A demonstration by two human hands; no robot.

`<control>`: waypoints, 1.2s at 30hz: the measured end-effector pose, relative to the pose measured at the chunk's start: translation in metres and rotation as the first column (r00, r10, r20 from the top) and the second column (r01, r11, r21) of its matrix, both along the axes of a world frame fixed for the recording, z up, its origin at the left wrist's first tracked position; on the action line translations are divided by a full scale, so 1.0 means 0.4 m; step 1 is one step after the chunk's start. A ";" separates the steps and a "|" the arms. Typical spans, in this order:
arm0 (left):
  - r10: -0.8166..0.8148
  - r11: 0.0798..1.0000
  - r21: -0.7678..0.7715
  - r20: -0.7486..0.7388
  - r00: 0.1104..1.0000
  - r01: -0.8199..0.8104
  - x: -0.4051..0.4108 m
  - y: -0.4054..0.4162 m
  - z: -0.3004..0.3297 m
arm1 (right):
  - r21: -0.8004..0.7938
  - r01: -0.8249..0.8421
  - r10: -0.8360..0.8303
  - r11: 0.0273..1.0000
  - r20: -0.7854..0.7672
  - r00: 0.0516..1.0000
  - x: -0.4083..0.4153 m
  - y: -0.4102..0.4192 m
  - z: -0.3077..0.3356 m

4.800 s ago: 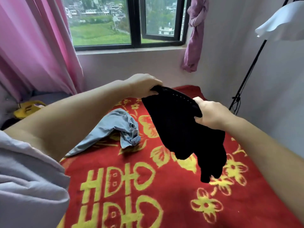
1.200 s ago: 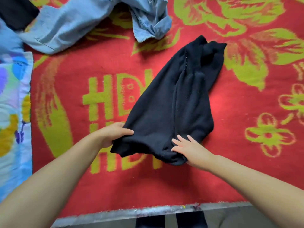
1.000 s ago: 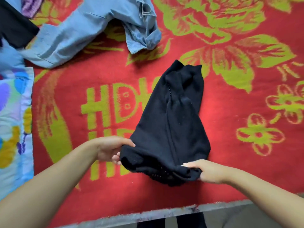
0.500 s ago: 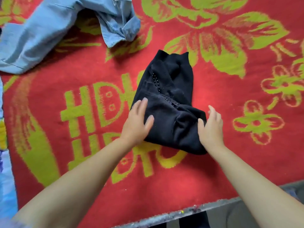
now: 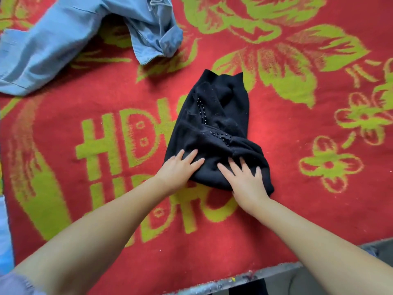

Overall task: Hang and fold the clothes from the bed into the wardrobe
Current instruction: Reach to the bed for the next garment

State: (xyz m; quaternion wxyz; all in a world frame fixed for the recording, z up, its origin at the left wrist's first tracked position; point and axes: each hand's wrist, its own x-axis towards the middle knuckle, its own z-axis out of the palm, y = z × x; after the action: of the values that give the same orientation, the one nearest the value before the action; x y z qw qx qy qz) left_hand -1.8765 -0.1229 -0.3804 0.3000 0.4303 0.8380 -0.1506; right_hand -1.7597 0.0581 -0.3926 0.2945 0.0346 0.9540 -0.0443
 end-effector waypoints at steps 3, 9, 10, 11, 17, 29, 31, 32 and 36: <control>-0.003 0.996 -0.081 0.209 0.978 0.021 -0.014 0.029 0.106 | -0.339 -0.007 0.035 0.941 0.079 0.996 -0.020 0.065 0.090; 0.237 0.962 -0.249 0.579 0.780 -0.108 -0.169 0.066 0.236 | -0.533 0.147 0.152 0.833 0.476 0.866 -0.174 0.181 0.220; 0.294 0.955 -0.217 0.568 0.769 -0.204 -0.209 0.068 0.230 | -0.513 0.170 0.106 0.841 0.466 0.878 -0.214 0.200 0.219; 0.355 0.932 -0.149 0.556 0.752 -0.330 -0.247 0.071 0.218 | -0.486 0.191 0.048 0.853 0.438 0.897 -0.255 0.220 0.212; 0.372 0.901 0.313 -0.196 0.907 -0.301 -0.283 0.117 0.057 | -0.286 0.253 -0.292 0.924 -0.102 0.951 -0.332 0.214 0.095; 0.162 0.936 0.346 -0.276 0.947 -0.059 0.055 -0.018 -0.105 | 0.088 0.000 0.014 0.996 -0.161 0.987 -0.088 0.000 -0.043; 0.202 0.932 0.347 -0.266 0.943 -0.102 0.045 -0.010 -0.124 | 0.099 -0.011 0.031 0.995 -0.195 0.980 -0.108 0.006 -0.060; 0.202 0.933 0.344 -0.265 0.943 -0.103 0.032 -0.004 -0.129 | 0.092 -0.023 0.041 0.996 -0.207 0.978 -0.115 0.013 -0.066; 0.198 0.928 0.362 -0.271 0.942 -0.091 -0.015 0.012 -0.113 | 0.059 -0.062 0.072 0.996 -0.181 0.981 -0.143 0.037 -0.056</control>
State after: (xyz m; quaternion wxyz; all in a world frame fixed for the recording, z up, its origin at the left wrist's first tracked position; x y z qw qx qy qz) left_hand -1.8826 -0.1181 -0.4257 0.0983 0.3843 0.9169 -0.0430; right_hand -1.8169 0.0731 -0.4149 0.2058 0.0059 0.9785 -0.0121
